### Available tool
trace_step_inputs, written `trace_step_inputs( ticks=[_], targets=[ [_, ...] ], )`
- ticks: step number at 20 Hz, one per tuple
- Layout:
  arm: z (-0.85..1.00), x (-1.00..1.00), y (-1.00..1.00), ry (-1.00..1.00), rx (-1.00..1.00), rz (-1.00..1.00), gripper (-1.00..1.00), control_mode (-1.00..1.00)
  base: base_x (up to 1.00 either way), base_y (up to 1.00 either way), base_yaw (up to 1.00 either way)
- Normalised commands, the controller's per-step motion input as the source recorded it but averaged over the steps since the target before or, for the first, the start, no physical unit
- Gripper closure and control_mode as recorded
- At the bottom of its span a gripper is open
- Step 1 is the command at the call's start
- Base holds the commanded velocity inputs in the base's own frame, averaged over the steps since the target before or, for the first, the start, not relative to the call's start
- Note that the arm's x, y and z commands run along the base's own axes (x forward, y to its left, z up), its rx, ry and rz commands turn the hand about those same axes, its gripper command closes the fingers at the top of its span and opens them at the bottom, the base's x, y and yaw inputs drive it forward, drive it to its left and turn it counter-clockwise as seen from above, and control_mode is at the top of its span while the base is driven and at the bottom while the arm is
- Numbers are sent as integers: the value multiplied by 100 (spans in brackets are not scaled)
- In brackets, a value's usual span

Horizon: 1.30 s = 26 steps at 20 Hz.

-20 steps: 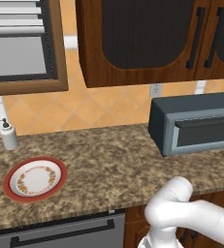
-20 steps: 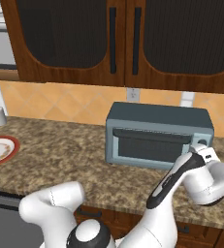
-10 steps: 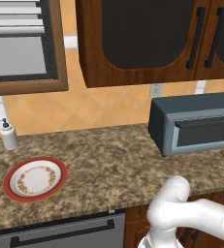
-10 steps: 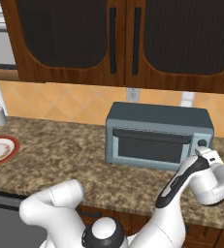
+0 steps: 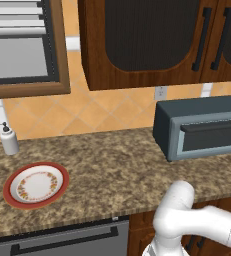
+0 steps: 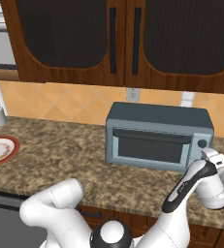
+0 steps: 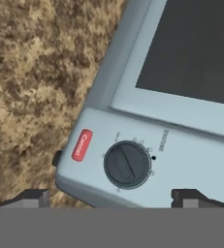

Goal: Pick up the kebab skewer and baguette bread, and place them inside the toaster oven. Close the toaster oven door and start by setting the timer.

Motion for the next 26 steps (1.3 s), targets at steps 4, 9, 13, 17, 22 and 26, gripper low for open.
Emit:
trace_step_inputs(
  ticks=[4,9,13,17,22,26],
  targets=[
    [0,0,11,-6,0,-12,-100,-100,0,0,0],
    [0,0,30,0,0,-12,-100,-100,0,0,0],
    [0,0,36,0,0,-11,-100,-100,0,0,0],
    [0,14,-1,0,0,-1,-100,-100,0,0,0],
    [0,18,0,-1,0,0,-100,-100,0,0,0],
    [0,17,-20,-1,0,0,-100,-100,0,0,0]
  ],
)
